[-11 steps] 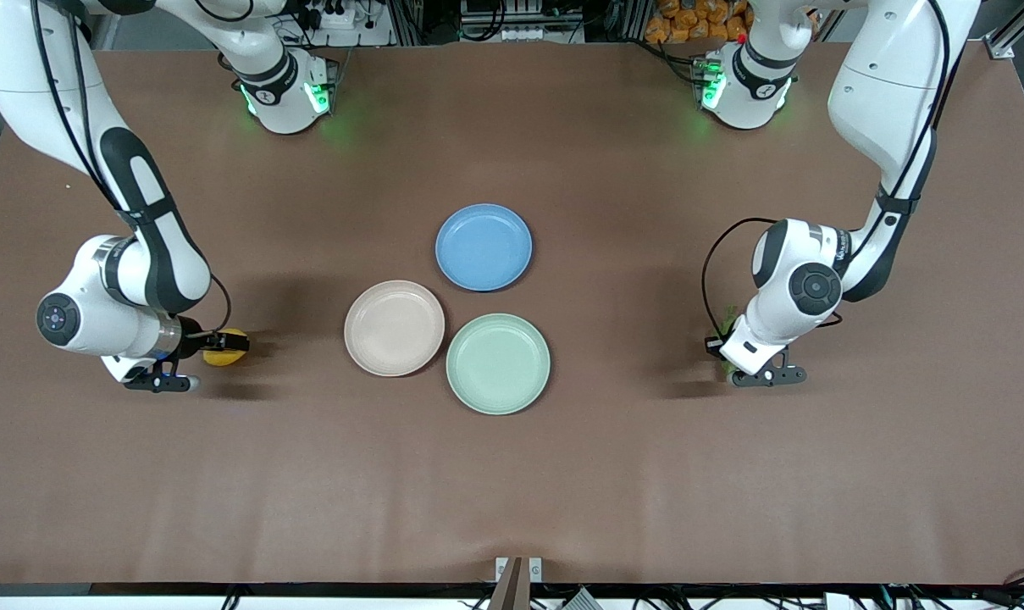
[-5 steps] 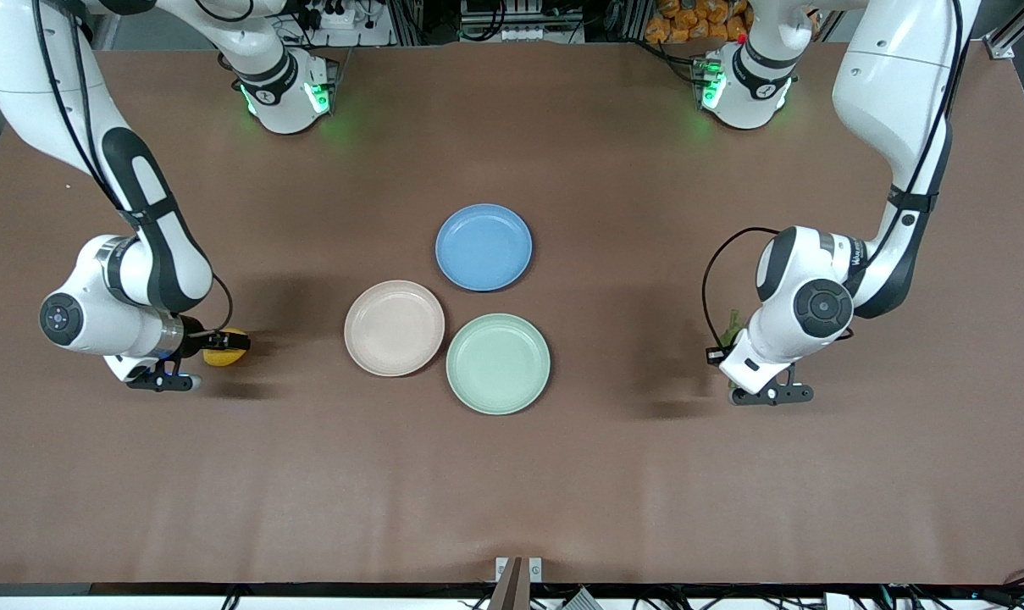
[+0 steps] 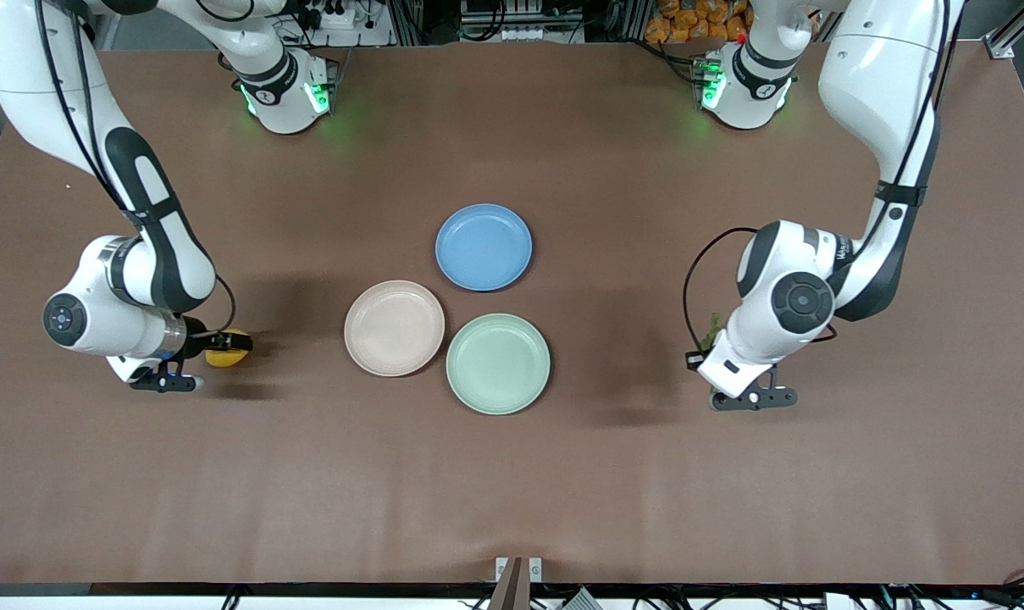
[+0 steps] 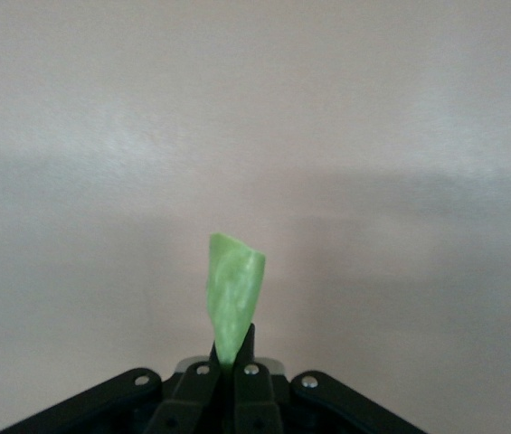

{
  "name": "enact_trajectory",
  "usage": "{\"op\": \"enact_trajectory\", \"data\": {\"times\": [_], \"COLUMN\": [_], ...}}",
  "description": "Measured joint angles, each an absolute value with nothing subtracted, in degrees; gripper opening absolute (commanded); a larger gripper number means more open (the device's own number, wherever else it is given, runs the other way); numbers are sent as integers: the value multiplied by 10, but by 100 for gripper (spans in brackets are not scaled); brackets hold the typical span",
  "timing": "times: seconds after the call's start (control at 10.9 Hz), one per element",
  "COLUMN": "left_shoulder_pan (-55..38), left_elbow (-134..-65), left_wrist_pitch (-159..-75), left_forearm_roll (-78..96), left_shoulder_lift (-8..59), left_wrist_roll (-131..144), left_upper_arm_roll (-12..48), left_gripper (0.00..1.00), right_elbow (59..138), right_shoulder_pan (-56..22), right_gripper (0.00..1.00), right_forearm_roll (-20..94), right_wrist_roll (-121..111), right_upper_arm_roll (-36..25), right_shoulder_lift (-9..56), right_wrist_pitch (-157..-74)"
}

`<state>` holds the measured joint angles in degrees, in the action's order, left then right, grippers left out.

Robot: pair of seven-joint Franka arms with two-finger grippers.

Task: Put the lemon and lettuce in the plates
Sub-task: 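Carry the lemon toward the beige plate while the left gripper carries lettuce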

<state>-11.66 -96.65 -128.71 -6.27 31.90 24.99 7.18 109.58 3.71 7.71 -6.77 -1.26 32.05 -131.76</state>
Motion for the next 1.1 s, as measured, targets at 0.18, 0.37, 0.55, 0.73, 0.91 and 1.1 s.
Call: {"op": "enact_trajectory", "data": {"times": [0.18, 0.37, 0.55, 0.73, 0.91, 1.1], "left_shoulder_pan": [-137, -159, -186, -213, -232, -240], "left_elbow": [-960, -954, -948, -940, -934, -920], "left_wrist_pitch": [-1284, -1283, -1282, -1281, -1281, -1280], "left_forearm_roll": [-63, -53, -43, -20, 1, 18], "left_shoulder_lift": [319, 319, 319, 319, 321, 332], "left_wrist_roll": [293, 326, 377, 424, 471, 517], "left_upper_arm_roll": [75, 83, 86, 87, 89, 101], "left_gripper": [0, 0, 0, 0, 0, 0], "right_elbow": [1091, 1082, 1049, 1016, 1009, 1004], "right_shoulder_pan": [9, -19, -45, -68, -87, -114], "right_gripper": [28, 28, 28, 28, 28, 28], "right_forearm_roll": [78, 78, 78, 78, 78, 79], "right_wrist_roll": [-22, 30, 96, 150, 196, 256], "right_upper_arm_roll": [-12, -12, -12, -11, -11, -11], "right_shoulder_lift": [320, 320, 319, 317, 317, 317], "right_wrist_pitch": [-1317, -1305, -1249, -1205, -1195, -1193]}}
